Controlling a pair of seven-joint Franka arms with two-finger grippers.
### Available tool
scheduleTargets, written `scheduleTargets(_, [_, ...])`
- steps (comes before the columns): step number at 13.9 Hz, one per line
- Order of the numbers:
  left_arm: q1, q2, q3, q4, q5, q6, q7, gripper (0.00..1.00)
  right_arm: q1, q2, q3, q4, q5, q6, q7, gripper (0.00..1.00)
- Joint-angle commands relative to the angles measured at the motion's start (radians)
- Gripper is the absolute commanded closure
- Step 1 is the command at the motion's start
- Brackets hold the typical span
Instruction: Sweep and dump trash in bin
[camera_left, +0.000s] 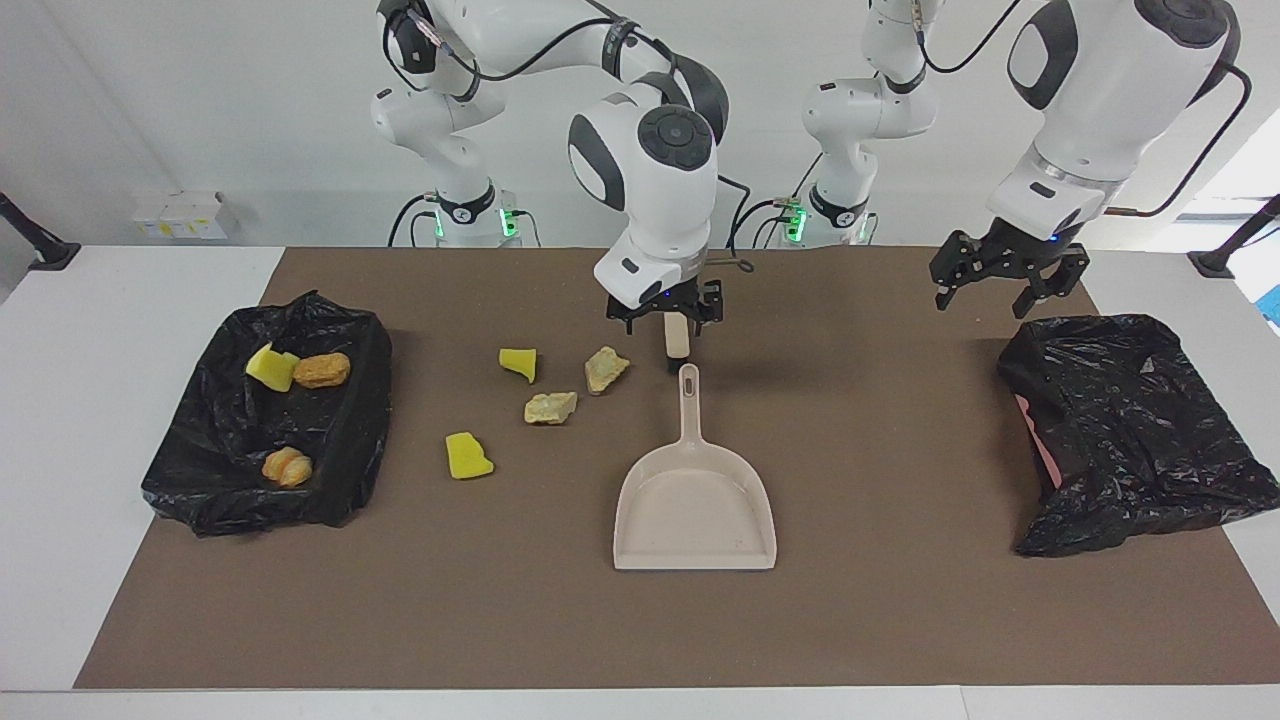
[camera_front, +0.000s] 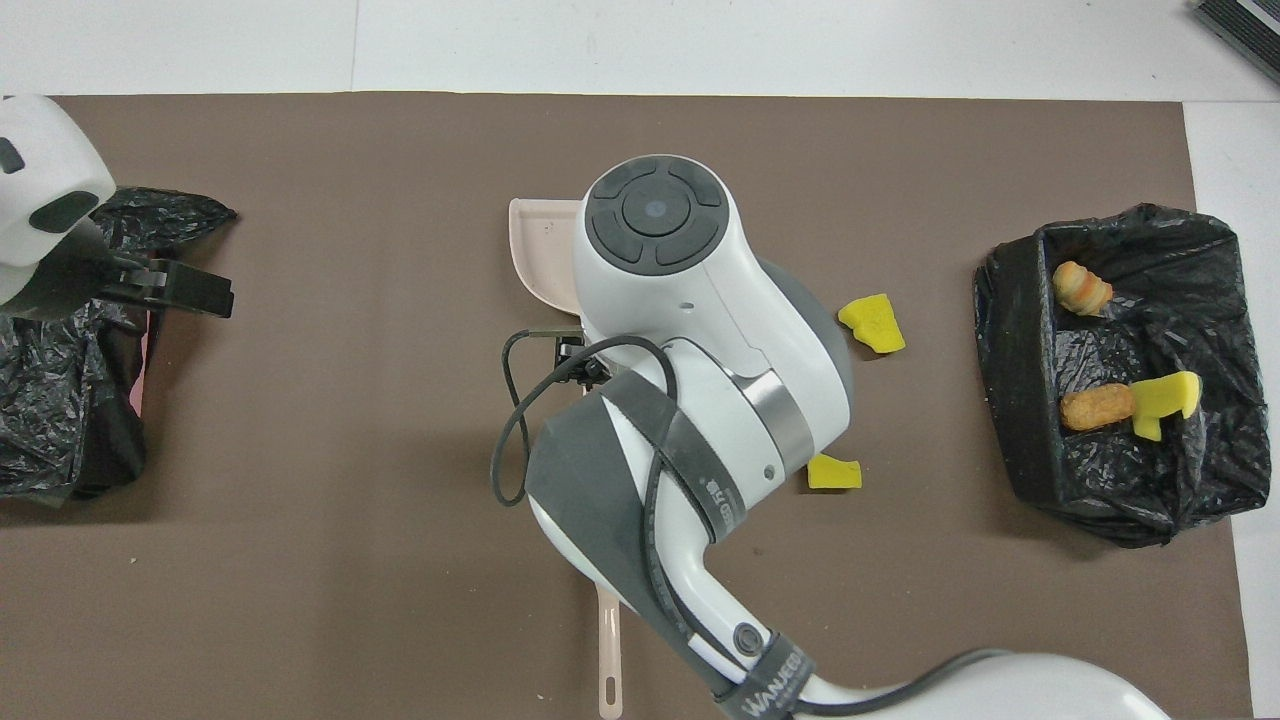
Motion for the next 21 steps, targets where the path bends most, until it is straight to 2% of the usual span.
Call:
scheduleTargets(1, [-0.040,-0.020,0.010,-0.062,0.003,0.064,-0.024,0.00,0.009,-0.087,0.005,-0.144,0.015,0.006,0.035,0.00])
scheduleTargets(3, [-0.063,-0.022,0.010,-0.100,-0.011,0.087,-0.034,0.00,0.026,-0.173,0.010,-0.316,0.023,0.104,0.054,0.00])
scheduleTargets(5, [-0.114,-0.014,0.010,-0.144,-0.014,0.167,-0.106,0.00,0.046,-0.296,0.012,-0.564,0.084,0.294,0.075,0.00])
scheduleTargets(7, [-0.178,-0.007,0.010,-0.216,-0.014,0.256,-0.178,0.00,0.075,-0.358,0.013,-0.683,0.106,0.371,0.084,0.00])
scheduleTargets(9, [-0.208,0.024,0.010,-0.240,-0.014,0.352,-0.206,0.00,0.127,-0.356,0.013,-0.721,0.109,0.374,0.129,0.00])
scheduleTargets(11, [-0.226,0.116,0.009,-0.168,-0.014,0.376,-0.220,0.00,0.174,-0.361,0.013,-0.780,0.117,0.396,0.184,0.00])
scheduleTargets(13, [-0.297,0.223,0.010,-0.082,-0.002,0.380,-0.290,0.00,0.231,-0.361,0.013,-0.815,0.146,0.407,0.230,0.00])
scheduleTargets(14, [-0.312,0.254,0.010,-0.067,0.004,0.385,-0.324,0.00,0.259,-0.359,0.013,-0.844,0.150,0.449,0.244,0.00])
scheduleTargets(16, [-0.356,0.298,0.010,-0.066,0.018,0.446,-0.361,0.00,0.299,-0.352,0.013,-0.893,0.150,0.528,0.276,0.00])
scheduleTargets(18, [-0.398,0.345,0.012,-0.066,0.049,0.492,-0.441,0.00,0.309,-0.358,0.013,-0.913,0.160,0.529,0.281,0.00])
scheduleTargets(21, [-0.448,0.397,0.015,-0.066,0.101,0.518,-0.499,0.00,0.313,-0.361,0.015,-0.924,0.172,0.531,0.273,0.09])
